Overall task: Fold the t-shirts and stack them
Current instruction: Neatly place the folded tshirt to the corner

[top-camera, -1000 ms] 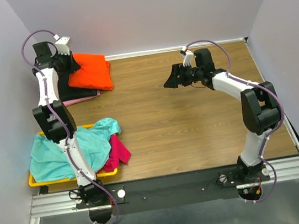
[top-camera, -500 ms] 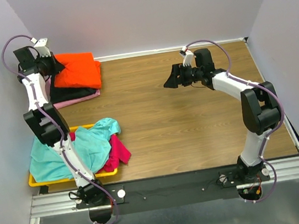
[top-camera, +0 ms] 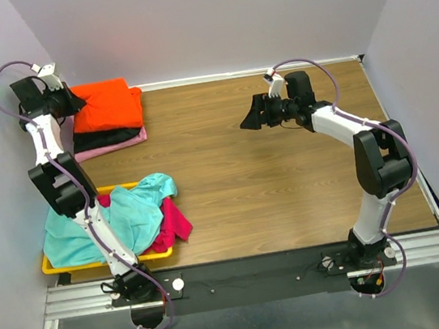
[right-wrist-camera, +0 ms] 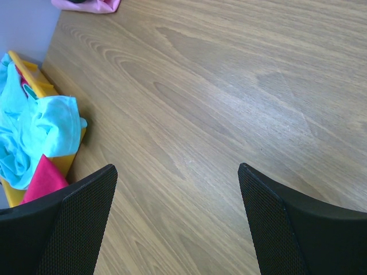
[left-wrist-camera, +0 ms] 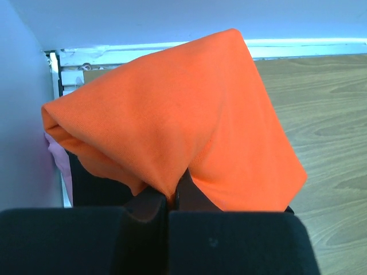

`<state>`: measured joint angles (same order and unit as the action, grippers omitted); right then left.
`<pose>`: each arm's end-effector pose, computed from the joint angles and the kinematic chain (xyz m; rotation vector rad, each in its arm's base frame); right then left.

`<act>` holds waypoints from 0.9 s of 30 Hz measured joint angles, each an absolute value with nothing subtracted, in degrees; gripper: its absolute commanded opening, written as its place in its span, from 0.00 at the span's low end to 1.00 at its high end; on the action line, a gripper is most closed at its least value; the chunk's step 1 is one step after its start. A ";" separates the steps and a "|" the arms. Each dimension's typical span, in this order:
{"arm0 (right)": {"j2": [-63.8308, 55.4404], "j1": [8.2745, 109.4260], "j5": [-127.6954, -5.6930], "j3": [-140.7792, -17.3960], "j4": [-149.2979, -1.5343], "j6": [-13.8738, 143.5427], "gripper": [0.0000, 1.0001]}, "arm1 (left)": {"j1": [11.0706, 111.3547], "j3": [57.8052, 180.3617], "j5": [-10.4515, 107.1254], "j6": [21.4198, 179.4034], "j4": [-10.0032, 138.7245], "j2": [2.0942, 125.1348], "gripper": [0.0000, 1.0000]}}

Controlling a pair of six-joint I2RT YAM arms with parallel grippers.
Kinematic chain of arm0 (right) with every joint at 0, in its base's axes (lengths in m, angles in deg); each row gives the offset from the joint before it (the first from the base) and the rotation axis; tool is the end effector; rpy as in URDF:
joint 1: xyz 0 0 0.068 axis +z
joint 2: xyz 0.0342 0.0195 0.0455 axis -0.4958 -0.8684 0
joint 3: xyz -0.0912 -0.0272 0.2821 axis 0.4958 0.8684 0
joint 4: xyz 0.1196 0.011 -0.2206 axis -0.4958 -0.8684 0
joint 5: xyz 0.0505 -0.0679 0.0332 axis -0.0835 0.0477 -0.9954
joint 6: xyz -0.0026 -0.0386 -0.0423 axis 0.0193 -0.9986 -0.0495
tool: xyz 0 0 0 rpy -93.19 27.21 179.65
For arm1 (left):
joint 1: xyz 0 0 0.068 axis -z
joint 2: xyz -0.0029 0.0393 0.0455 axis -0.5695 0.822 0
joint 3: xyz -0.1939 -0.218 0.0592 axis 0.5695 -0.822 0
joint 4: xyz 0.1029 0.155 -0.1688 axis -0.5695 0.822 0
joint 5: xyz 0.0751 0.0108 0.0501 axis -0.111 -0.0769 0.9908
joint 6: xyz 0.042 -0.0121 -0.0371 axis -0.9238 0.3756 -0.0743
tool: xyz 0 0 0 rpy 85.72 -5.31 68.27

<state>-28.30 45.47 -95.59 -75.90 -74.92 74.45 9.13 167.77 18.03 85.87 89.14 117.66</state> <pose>0.3926 0.1358 0.2592 -0.3737 2.1517 1.0063 0.4933 0.2083 0.3066 -0.0061 2.0105 -0.3952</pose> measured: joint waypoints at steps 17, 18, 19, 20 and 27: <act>-28.28 45.47 -96.05 -75.90 -74.85 74.47 0.93 | 8.95 164.10 22.29 86.88 86.85 116.39 0.00; -28.24 45.47 -96.05 -75.88 -74.88 74.45 0.93 | 8.95 163.55 22.80 86.99 86.65 115.97 0.00; -28.10 45.47 -96.07 -75.79 -74.83 74.45 0.93 | 8.95 162.85 23.43 87.16 86.26 115.51 0.00; -28.04 45.47 -96.09 -75.72 -74.83 74.45 0.93 | 8.95 162.48 23.85 87.25 86.15 115.21 0.00; -27.34 45.47 -96.44 -75.48 -74.55 74.47 0.93 | 9.02 162.07 27.80 89.24 85.86 114.64 0.53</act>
